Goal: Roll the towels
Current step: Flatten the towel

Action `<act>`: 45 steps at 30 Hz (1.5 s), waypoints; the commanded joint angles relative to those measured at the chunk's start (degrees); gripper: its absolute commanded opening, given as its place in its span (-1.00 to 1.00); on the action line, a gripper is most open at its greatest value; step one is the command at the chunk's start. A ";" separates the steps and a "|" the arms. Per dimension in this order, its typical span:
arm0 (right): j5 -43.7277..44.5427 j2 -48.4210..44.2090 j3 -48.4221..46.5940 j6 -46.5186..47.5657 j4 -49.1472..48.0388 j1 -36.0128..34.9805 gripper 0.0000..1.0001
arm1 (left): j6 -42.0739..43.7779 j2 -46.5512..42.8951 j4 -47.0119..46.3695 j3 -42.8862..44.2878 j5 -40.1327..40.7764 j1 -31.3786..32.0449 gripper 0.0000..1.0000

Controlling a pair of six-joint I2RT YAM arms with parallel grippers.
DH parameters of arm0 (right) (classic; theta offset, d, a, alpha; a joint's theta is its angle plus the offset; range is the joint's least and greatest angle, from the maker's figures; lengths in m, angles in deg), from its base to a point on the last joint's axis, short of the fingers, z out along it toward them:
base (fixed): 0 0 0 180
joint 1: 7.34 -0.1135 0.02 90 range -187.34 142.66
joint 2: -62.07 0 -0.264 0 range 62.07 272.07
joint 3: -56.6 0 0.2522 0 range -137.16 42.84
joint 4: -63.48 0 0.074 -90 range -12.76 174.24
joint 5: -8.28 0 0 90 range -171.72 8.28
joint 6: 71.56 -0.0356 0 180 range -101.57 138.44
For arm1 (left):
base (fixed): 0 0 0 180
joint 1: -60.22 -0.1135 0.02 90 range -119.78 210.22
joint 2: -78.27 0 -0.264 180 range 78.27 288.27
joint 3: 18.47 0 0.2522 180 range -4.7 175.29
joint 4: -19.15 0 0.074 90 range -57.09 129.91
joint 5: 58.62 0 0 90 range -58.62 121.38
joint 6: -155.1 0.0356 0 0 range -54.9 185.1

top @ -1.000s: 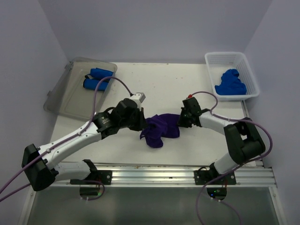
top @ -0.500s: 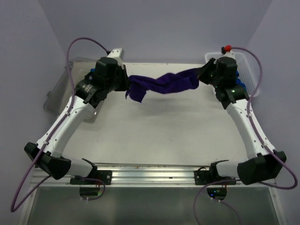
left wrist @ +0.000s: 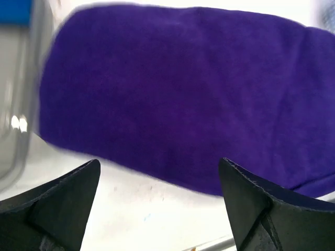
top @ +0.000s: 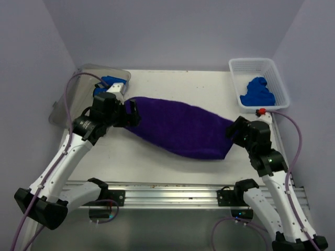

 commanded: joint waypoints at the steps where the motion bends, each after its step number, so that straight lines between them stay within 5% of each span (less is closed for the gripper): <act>1: -0.40 1.73 6.74 -3.59 8.63 -0.03 0.46 | -0.48 2.04 -0.81 -7.23 -4.89 -0.15 0.96; 8: -9.70 11.05 4.29 -1.23 6.26 -0.12 0.38 | -2.33 4.60 -3.61 -12.34 -5.25 -0.15 0.64; 12: -16.39 13.07 10.85 -4.11 0.31 -2.13 -0.05 | -3.47 6.53 -7.90 -16.03 -5.34 -0.15 0.48; 15: -13.35 15.97 14.91 -8.24 -3.66 -8.78 -0.23 | -4.09 10.21 -14.48 -18.67 -8.76 -0.06 0.39; 18: -11.49 21.59 16.24 -11.41 -6.65 -13.73 -0.24 | -4.18 16.36 -17.84 -17.63 -8.86 0.03 0.35; 25: -3.85 33.45 16.42 -11.60 -10.09 -11.91 -0.24 | -3.30 26.22 -19.35 -15.68 -7.80 0.03 0.33; 32: -2.18 54.62 5.97 -8.53 -12.02 -6.72 -0.22 | -4.79 20.87 -20.75 -22.18 -9.82 0.03 0.24; 37: 3.88 68.33 -10.54 -1.94 -9.31 -2.32 -0.23 | -5.32 10.51 -17.51 -23.86 -8.60 0.11 0.41; 41: 7.23 66.98 -20.14 0.70 -5.00 -2.14 -0.20 | -6.81 7.94 -10.67 -22.02 -2.45 -0.06 0.53; 45: 4.25 56.52 -17.17 3.34 -7.98 -2.49 -0.15 | -12.07 8.64 -5.91 -20.17 11.23 -0.33 0.52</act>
